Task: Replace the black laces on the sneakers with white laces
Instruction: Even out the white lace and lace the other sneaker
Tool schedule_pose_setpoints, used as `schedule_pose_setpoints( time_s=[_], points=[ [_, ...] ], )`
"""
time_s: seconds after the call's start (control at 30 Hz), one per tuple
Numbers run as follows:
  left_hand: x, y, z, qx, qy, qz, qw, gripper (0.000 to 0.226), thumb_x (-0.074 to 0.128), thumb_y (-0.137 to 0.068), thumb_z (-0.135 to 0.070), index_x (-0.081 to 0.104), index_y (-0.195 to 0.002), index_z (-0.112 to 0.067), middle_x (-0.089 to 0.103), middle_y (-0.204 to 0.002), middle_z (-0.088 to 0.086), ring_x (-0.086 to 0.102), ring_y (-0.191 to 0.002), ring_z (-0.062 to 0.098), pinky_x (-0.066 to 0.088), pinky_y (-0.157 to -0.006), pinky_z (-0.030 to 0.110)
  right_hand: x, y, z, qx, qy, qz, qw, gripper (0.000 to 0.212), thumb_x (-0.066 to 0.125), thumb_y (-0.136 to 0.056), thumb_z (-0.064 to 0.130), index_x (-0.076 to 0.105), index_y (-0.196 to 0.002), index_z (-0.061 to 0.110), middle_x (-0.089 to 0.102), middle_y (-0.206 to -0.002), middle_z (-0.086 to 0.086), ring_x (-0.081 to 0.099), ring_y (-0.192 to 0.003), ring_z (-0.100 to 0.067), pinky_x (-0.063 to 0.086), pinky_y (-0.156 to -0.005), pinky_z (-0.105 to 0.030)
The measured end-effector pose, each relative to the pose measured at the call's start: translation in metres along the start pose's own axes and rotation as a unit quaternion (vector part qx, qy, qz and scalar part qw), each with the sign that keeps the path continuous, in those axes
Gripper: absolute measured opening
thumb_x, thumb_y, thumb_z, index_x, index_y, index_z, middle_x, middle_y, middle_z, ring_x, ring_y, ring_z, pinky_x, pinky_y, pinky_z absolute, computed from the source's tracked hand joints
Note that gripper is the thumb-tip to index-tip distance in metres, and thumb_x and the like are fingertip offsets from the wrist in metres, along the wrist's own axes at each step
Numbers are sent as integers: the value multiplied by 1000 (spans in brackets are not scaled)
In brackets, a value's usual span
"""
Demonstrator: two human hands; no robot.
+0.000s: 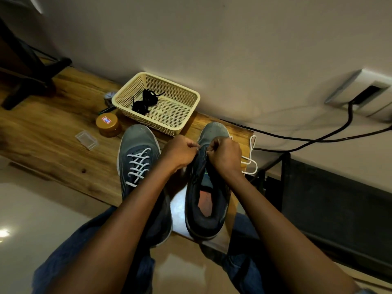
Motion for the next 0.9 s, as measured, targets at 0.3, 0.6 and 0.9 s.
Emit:
schedule_pose_setpoints(
  time_s=[0.3,0.6,0.9],
  points=[
    [-1,-1,3,0,12,3,1000,21,58,-91,-11,75,-100,-19,72,-105,6,67,-93,22,54,-88,39,-1,-1,3,16,7,-12,1000,18,56,-86,9,73,-87,7,71,-92,-14,63,-90,-29,42,-69,-30],
    [4,3,3,-8,27,-7,1000,24,60,-88,-10,73,-105,-19,71,-111,3,65,-102,18,52,-93,34,-1,7,-5,52,-83,-29,995,14,62,-84,6,71,-73,6,71,-79,-13,66,-79,-25,52,-74,-38],
    [9,2,4,-4,-5,-8,1000,25,58,-90,-15,72,-109,-23,70,-115,1,63,-108,20,50,-95,34,3,14,-6,47,-117,-31,992,13,62,-83,2,71,-78,10,71,-83,-7,65,-81,-23,52,-76,-38]
  ],
)
Point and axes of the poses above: each hand's wrist, its own y-axis away from the middle knuckle, its own x-axis out of the palm, z = x × y, the point moved 6 cm from there along -y, towards the middle knuckle
